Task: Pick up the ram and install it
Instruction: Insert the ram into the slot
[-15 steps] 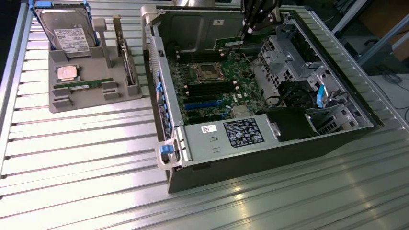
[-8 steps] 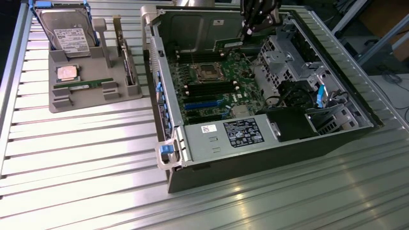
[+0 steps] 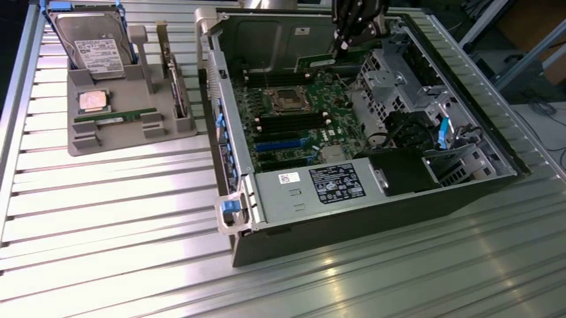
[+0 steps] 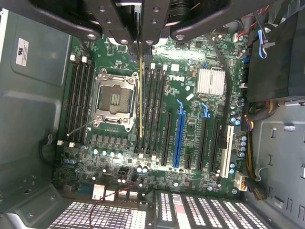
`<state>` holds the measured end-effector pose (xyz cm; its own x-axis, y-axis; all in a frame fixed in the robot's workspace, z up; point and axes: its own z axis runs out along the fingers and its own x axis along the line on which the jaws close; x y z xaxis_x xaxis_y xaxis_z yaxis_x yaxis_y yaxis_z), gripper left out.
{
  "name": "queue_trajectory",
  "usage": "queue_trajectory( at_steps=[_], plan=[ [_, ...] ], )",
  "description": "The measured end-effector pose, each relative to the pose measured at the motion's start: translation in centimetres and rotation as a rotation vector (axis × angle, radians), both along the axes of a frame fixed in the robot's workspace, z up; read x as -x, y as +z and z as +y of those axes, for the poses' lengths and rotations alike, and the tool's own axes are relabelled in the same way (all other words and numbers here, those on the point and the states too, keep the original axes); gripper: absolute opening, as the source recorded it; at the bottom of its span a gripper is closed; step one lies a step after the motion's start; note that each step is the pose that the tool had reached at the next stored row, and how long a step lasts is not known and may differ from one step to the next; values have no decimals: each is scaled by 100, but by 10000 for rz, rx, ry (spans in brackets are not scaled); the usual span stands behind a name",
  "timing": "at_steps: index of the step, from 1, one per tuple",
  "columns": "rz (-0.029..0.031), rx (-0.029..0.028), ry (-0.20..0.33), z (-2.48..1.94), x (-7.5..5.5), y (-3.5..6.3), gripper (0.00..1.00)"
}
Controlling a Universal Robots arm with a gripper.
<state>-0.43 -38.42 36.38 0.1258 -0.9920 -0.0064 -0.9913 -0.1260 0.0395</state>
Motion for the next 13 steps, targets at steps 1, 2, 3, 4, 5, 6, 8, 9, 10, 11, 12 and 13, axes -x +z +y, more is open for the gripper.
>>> queue_trajectory(
  at_steps=[1,2,3,4,5,6,8,9,10,11,12,13],
  plan=[
    [0,0,0,0,0,-2,12],
    [0,0,0,0,0,-5,12],
    [0,0,0,0,0,-9,12],
    [0,0,0,0,0,-14,12],
    [0,0,0,0,0,-18,12],
    [0,1,0,0,0,-22,12],
    [0,0,0,0,0,-31,12],
    [0,0,0,0,0,-33,12],
    [0,-1,0,0,0,-36,12],
    [0,0,0,0,0,-41,12],
    [0,1,0,0,0,-43,12],
    [0,0,0,0,0,-49,12]
  ],
)
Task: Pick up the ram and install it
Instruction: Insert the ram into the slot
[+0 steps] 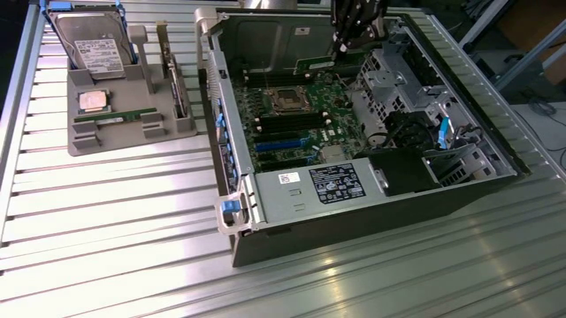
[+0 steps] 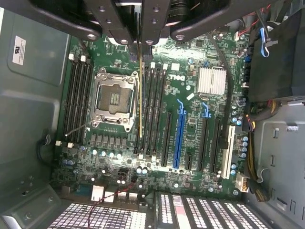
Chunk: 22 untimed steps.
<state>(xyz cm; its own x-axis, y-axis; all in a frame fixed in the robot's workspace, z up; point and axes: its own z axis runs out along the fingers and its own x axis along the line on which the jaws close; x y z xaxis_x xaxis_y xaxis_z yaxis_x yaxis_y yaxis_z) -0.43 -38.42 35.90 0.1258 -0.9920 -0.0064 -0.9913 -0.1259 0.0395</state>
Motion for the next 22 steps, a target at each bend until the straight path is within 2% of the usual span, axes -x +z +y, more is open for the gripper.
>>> queue_trajectory(
  at_steps=[22],
  plan=[
    [0,1,0,0,0,-42,12]
  ],
)
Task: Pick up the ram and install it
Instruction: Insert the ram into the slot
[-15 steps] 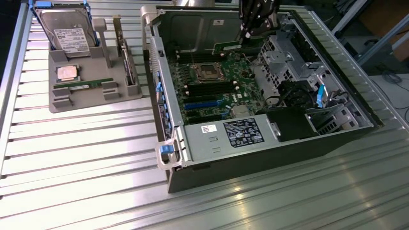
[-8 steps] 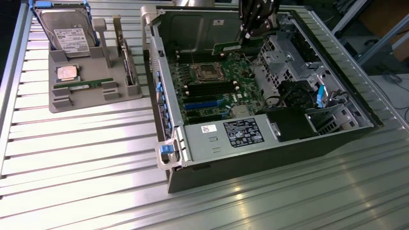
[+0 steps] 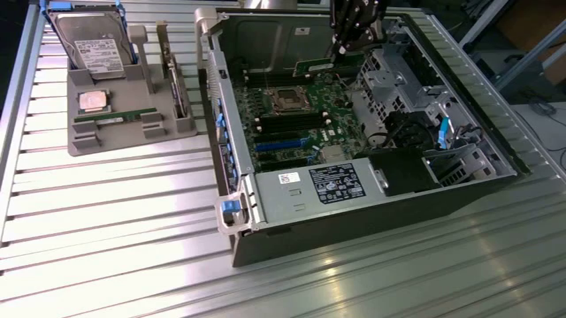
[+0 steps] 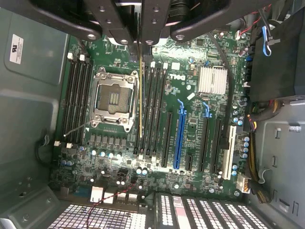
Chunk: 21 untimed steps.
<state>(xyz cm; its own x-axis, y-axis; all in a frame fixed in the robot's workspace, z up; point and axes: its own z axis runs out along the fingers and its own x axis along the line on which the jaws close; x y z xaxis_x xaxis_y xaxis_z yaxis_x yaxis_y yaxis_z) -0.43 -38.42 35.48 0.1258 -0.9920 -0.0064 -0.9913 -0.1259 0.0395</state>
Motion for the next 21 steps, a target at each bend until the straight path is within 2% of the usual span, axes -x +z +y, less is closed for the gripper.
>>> queue_trajectory(
  at_steps=[7,14,21],
  plan=[
    [0,6,-1,0,3,-30,12],
    [0,7,0,0,6,-136,12],
    [0,7,0,0,6,-198,12]
  ],
)
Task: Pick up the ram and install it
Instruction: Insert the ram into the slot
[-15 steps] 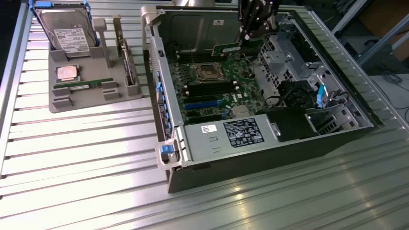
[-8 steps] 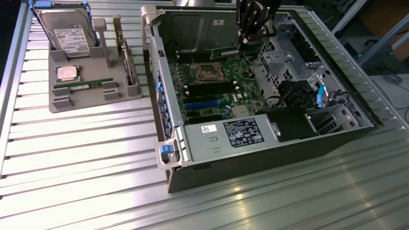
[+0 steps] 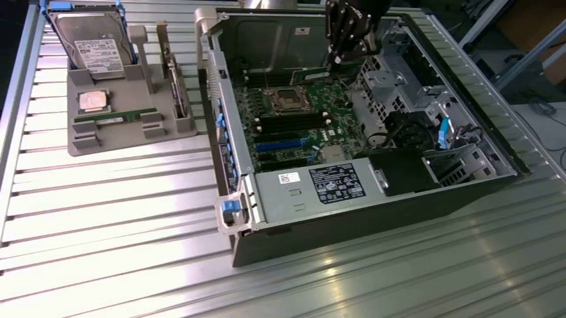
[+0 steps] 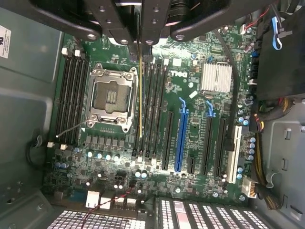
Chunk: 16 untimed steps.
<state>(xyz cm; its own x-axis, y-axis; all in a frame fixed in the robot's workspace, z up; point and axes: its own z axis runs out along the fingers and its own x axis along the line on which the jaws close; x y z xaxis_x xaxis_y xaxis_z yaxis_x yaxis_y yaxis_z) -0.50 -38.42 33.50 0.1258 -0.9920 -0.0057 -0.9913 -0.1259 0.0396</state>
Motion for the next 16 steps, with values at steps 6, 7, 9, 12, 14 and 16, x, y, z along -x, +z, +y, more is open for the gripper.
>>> queue_trajectory(
  at_steps=[6,7,9,12,14,16],
  plan=[
    [0,0,0,0,0,-37,12],
    [0,-1,0,0,0,-42,12],
    [0,0,0,0,0,-55,12],
    [0,0,0,0,0,-79,12],
    [0,0,0,0,0,-93,12],
    [0,-1,0,0,0,-106,12]
  ],
)
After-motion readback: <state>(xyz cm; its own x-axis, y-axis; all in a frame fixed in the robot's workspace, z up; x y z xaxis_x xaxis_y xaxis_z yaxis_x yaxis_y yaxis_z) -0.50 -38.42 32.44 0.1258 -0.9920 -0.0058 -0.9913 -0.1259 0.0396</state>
